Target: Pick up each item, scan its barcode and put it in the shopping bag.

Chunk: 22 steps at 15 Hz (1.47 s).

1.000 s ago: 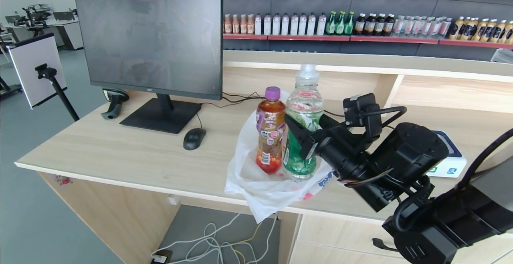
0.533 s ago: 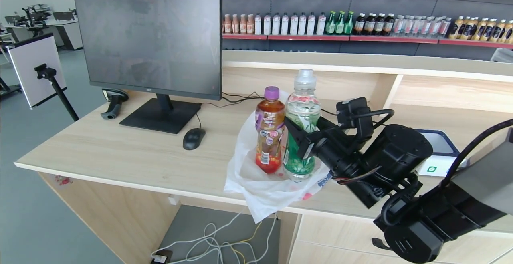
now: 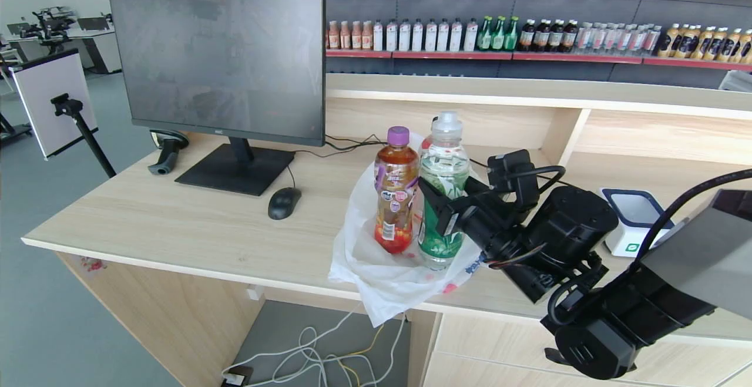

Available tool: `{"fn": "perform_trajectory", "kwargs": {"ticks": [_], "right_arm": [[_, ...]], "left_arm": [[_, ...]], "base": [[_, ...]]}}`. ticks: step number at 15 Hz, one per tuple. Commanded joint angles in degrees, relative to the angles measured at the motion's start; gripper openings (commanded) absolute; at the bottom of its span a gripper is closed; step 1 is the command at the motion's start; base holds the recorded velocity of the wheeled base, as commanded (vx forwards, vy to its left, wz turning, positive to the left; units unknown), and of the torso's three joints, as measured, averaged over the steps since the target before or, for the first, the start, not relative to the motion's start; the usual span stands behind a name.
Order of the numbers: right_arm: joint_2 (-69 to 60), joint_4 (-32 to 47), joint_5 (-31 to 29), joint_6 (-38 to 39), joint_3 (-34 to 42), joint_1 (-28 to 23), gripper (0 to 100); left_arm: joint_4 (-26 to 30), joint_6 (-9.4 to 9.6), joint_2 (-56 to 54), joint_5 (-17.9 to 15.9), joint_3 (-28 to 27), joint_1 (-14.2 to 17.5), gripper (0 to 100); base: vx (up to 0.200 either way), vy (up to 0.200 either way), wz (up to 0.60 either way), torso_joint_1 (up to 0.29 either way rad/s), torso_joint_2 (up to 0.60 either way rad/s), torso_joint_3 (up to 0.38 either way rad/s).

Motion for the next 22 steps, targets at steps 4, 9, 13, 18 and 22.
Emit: {"fn": "perform_trajectory", "kwargs": {"ticks": [4,9,13,18,22], "right_arm": [[0.11,-0.09,0.01,-0.01,1.67,-0.07,0],[-0.68,-0.09,0.01,-0.01,3.69,0.02,0],[-1.38,-0.09,0.01,-0.01,6.94,0.20,0],[-1.12,-0.09,0.01,-0.01,7.91,0.64,0],[-0.50,-0.09,0.01,0.25,8.53,1.60,0]], "left_arm": [[-0.02,0.02,-0.02,0.02,0.00,0.04,100],[-0.02,-0.07,0.06,0.02,0.00,0.04,100],[-0.02,-0.07,-0.02,0.02,0.00,0.04,100],[-0.19,0.02,0.06,0.02,0.00,-0.05,100],[-0.19,0.02,-0.02,0.02,0.00,0.04,100]], "base": [[0.000,0.000,0.00,0.000,0.00,0.000],[0.000,0.000,0.00,0.000,0.00,0.000],[0.000,0.000,0.00,0.000,0.00,0.000],[0.000,0.000,0.00,0.000,0.00,0.000],[0.000,0.000,0.00,0.000,0.00,0.000]]}}
